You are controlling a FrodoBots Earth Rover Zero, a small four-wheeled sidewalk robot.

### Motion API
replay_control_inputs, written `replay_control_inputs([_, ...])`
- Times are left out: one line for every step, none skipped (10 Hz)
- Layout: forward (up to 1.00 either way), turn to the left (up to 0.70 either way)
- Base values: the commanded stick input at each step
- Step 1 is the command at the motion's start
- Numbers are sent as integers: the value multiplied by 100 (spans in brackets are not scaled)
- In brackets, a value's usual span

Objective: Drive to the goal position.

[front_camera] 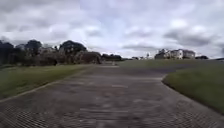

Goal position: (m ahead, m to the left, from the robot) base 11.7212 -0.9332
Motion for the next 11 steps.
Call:
replay_control_inputs([70,0])
replay_control_inputs([70,0])
replay_control_inputs([70,0])
replay_control_inputs([70,0])
replay_control_inputs([70,0])
replay_control_inputs([70,0])
replay_control_inputs([70,0])
replay_control_inputs([70,0])
replay_control_inputs([70,0])
replay_control_inputs([70,0])
replay_control_inputs([70,0])
